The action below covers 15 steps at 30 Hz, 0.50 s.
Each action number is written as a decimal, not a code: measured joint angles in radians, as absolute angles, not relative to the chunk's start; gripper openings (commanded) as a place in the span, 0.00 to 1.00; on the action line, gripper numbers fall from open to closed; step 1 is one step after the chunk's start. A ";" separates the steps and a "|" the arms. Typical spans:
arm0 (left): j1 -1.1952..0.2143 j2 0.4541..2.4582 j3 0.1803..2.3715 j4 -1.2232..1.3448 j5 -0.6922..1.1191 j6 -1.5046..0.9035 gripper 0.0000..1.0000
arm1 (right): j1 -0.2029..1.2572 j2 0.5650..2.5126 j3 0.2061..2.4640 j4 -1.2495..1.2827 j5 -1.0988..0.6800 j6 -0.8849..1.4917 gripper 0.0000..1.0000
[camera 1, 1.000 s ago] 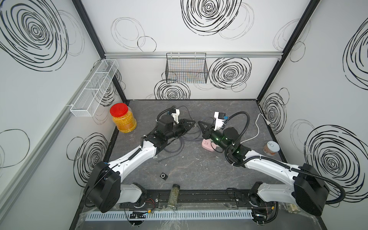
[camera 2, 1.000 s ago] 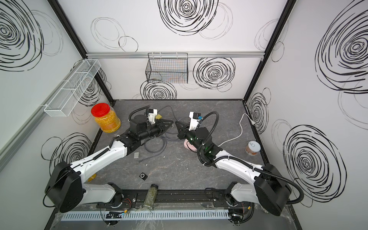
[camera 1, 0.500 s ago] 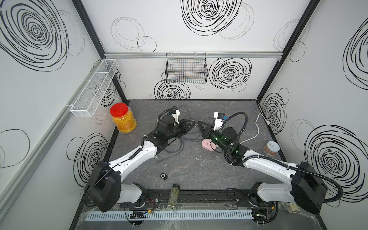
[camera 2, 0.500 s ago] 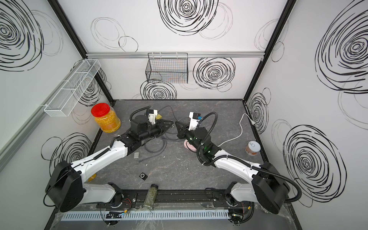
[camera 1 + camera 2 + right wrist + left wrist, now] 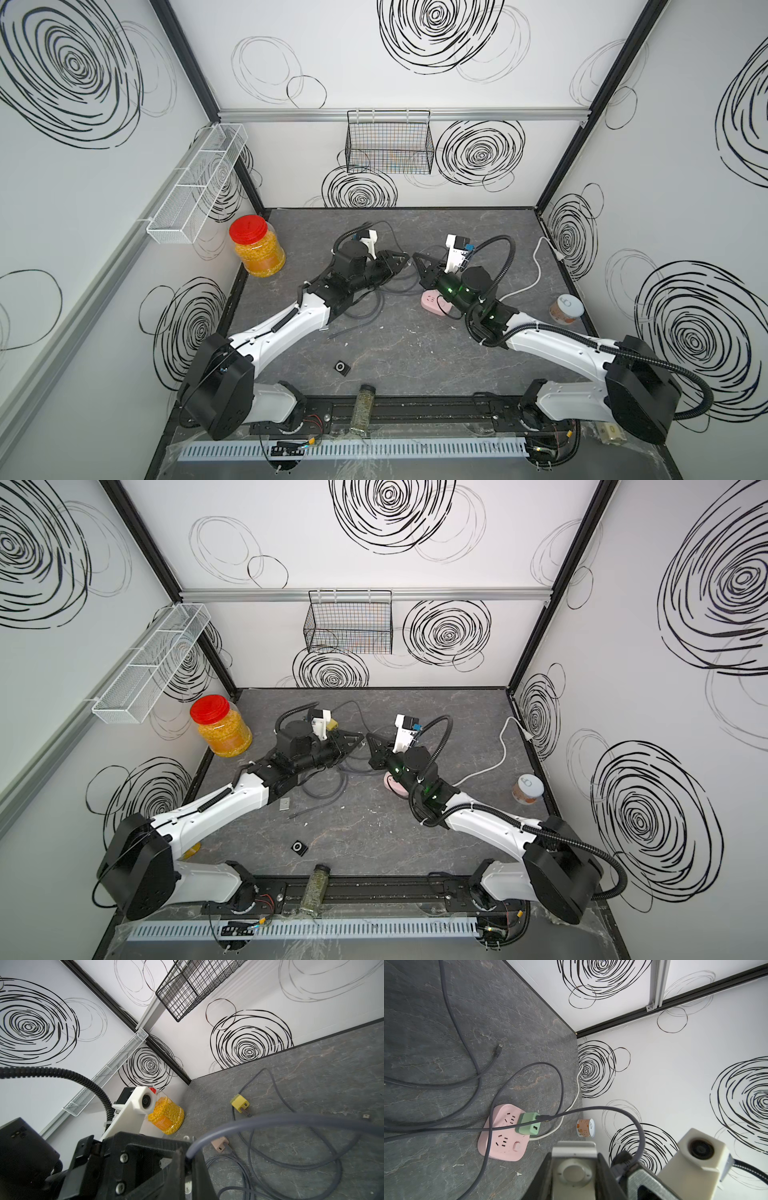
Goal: Charge mp3
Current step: Insert the charging cable into the MP3 player.
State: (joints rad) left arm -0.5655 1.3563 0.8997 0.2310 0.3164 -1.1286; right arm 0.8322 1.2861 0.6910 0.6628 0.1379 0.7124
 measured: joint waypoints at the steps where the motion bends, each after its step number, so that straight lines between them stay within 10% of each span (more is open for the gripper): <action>1: -0.567 1.356 0.900 0.232 0.314 -1.131 0.24 | 0.841 1.286 0.691 0.663 0.154 0.709 0.00; 15: -0.584 1.382 0.900 0.236 0.281 -1.164 0.23 | 0.914 1.305 0.671 0.686 0.344 0.672 0.00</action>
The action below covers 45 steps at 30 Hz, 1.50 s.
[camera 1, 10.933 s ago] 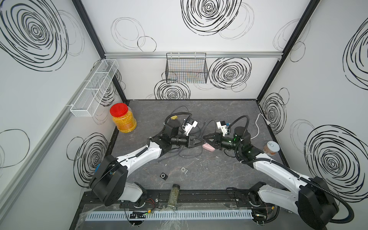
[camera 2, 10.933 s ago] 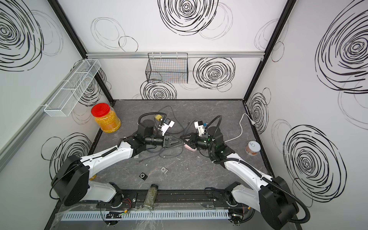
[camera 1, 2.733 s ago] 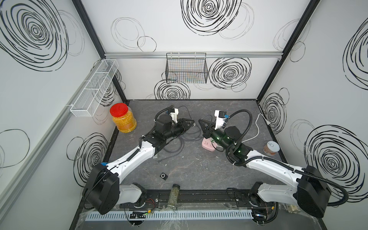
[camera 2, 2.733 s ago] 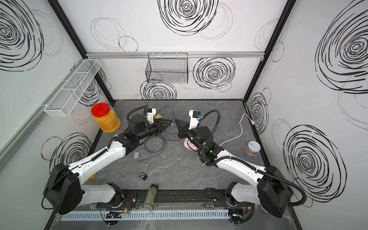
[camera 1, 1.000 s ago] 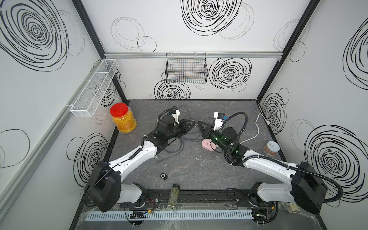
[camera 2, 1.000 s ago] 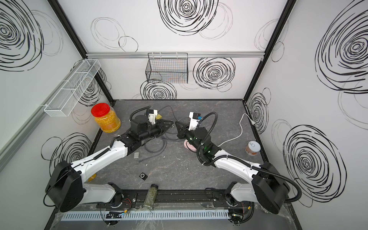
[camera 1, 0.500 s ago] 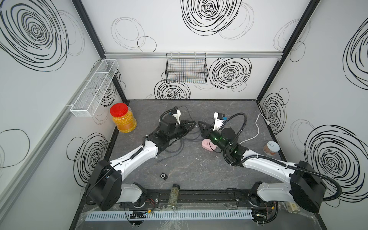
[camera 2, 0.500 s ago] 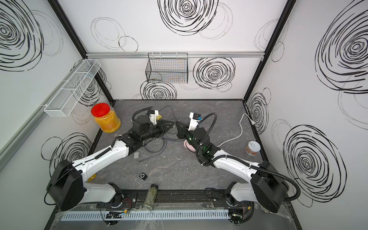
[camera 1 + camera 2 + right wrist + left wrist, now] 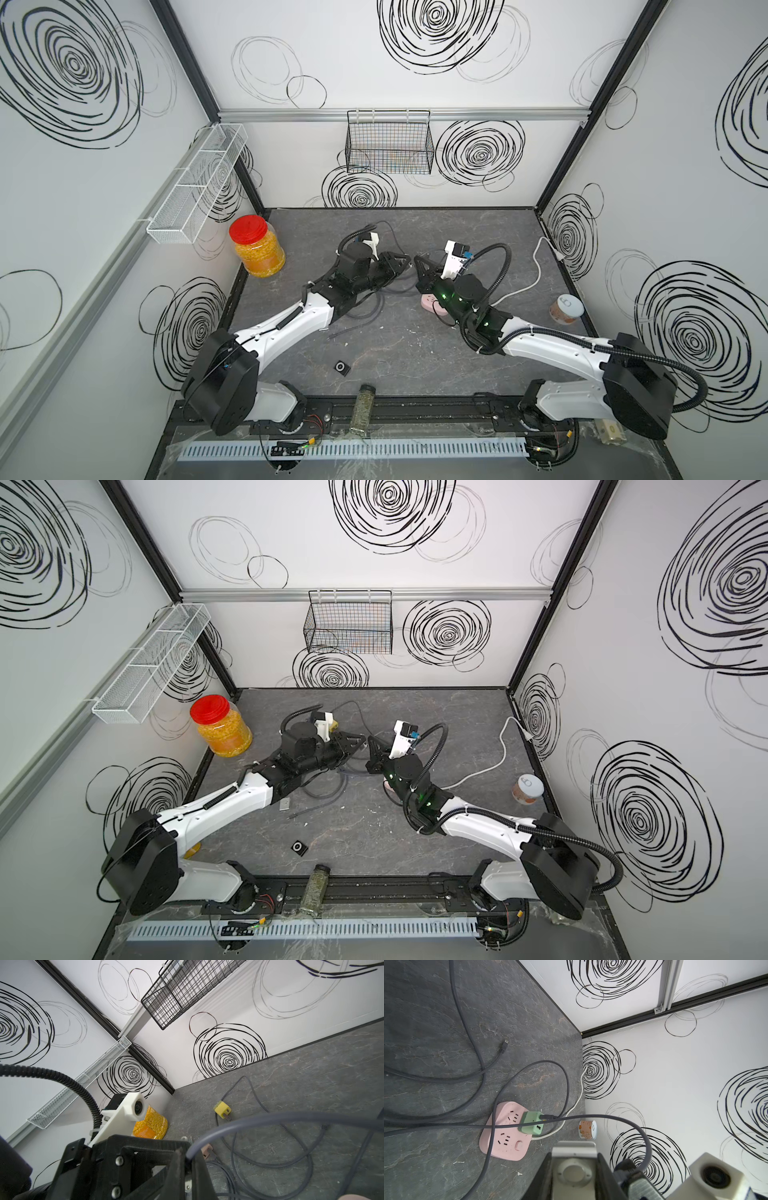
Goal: Charge mp3
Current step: Insert the charging cable into the MP3 player.
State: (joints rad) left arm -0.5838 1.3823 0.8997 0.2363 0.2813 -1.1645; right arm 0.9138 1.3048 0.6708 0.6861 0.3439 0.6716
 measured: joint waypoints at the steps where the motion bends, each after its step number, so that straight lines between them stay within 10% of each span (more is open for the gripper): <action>1: -0.585 1.382 0.900 0.237 0.278 -1.168 0.23 | 0.916 1.305 0.668 0.691 0.348 0.672 0.00; 45: -0.625 1.365 0.896 0.215 0.131 -1.115 0.22 | 0.945 1.343 0.667 0.721 0.394 0.591 0.00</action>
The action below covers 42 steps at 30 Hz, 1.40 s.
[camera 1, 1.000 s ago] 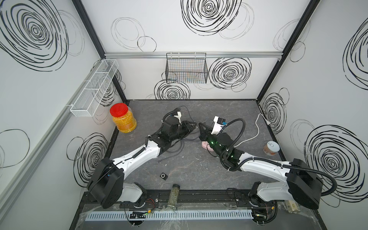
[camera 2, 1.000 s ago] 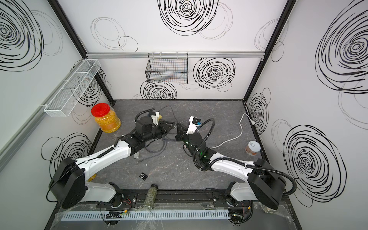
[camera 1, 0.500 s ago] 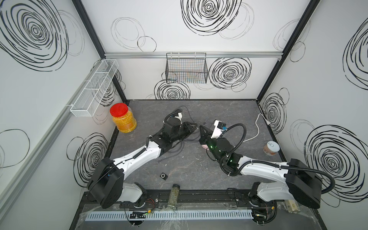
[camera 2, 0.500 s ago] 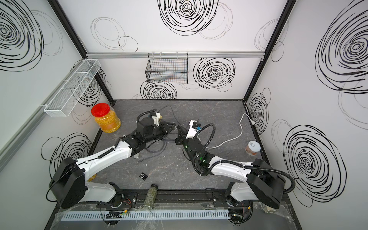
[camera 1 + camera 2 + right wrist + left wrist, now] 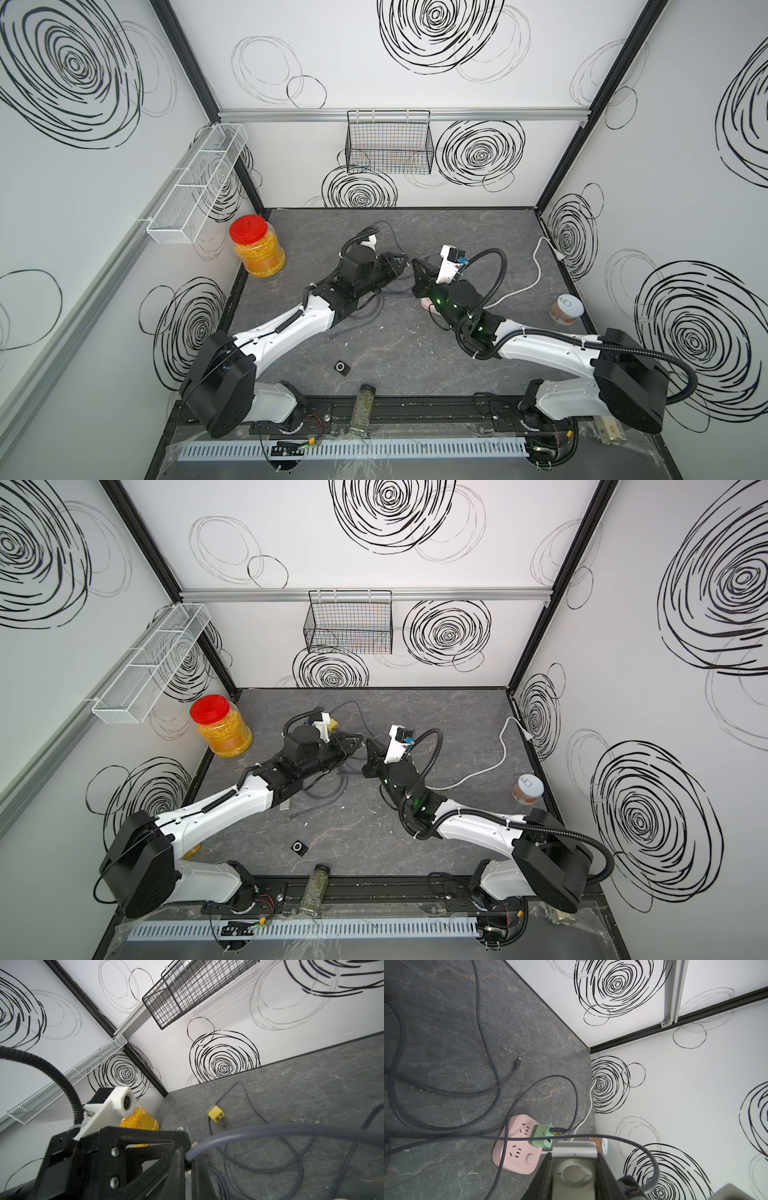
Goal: Charge mp3
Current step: Insert the charging cable into the MP3 player.
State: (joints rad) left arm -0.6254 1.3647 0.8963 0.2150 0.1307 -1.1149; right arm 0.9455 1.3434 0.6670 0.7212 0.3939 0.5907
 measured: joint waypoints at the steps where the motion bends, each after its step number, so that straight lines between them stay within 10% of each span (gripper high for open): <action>1: -0.625 1.365 0.902 0.202 0.129 -1.099 0.22 | 0.929 1.341 0.677 0.697 0.360 0.595 0.00; 11: -0.625 1.365 0.929 0.165 0.105 -1.044 0.23 | 0.842 1.343 0.726 0.607 0.149 0.600 0.00; 42: -0.627 1.365 0.927 0.156 0.087 -1.103 0.32 | 0.886 1.400 0.689 0.716 0.239 0.534 0.00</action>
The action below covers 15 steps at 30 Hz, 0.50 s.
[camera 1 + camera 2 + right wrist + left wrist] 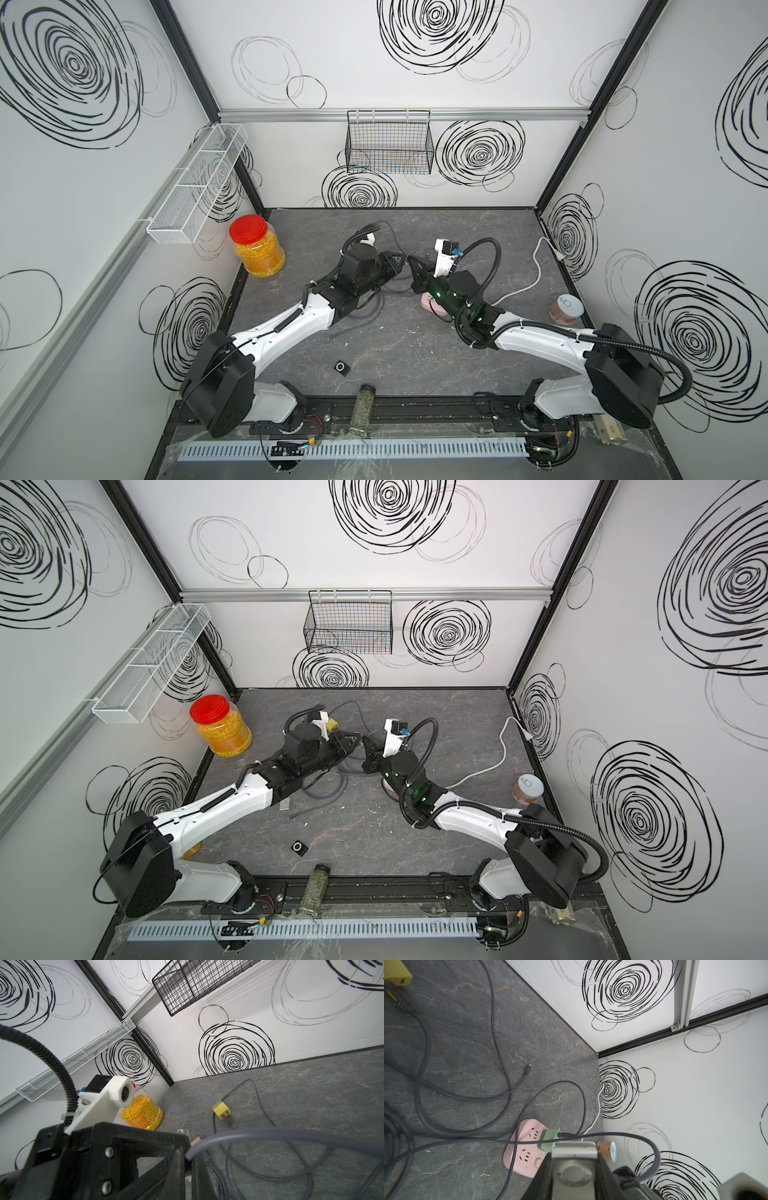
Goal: Charge mp3
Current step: Insert the charging cable into the MP3 player.
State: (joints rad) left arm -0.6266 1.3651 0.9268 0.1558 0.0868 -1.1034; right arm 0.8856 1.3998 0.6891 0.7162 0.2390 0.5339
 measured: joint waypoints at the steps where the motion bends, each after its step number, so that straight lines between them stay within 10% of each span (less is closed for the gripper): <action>1: -0.627 1.365 0.927 0.150 0.088 -1.104 0.34 | 0.887 1.400 0.686 0.718 0.239 0.533 0.00; 15: -0.625 1.365 0.927 0.122 0.080 -1.108 0.43 | 0.888 1.389 0.679 0.661 0.241 0.526 0.00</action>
